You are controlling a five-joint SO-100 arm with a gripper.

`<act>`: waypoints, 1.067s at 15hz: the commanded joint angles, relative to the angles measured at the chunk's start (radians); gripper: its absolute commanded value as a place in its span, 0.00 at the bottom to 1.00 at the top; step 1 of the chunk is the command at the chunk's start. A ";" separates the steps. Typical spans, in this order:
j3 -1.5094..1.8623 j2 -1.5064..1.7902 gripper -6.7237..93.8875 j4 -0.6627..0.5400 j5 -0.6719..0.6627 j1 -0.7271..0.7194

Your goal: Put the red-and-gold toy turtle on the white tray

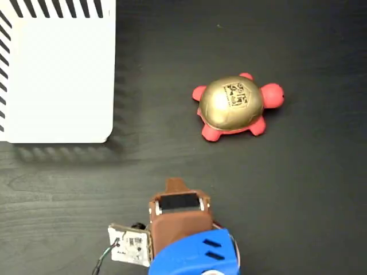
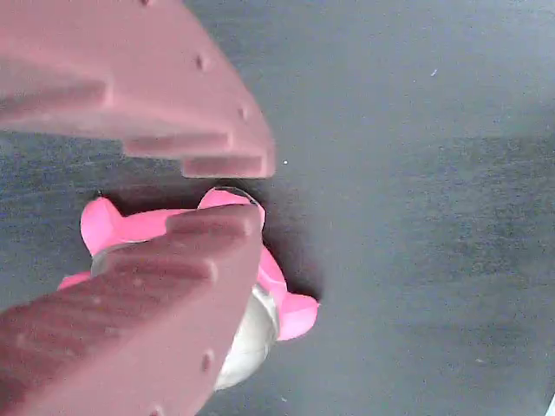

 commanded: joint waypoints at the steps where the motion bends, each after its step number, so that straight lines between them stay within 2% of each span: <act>1: -0.054 -0.199 0.07 -0.095 0.020 0.015; 3: -0.201 -0.456 0.07 -0.193 -0.077 0.087; 6: -0.512 -0.773 0.07 -0.163 -0.357 0.213; 7: -0.634 -0.851 0.07 -0.135 -0.410 0.255; 9: -0.891 -1.005 0.07 0.018 -0.506 0.302; 10: -0.996 -1.085 0.07 0.084 -0.522 0.313; 13: -1.167 -1.287 0.07 0.169 -0.538 0.334; 14: -1.223 -1.344 0.13 0.202 -0.543 0.334; 15: -1.269 -1.399 0.24 0.227 -0.545 0.334; 16: -1.325 -1.451 0.31 0.262 -0.545 0.336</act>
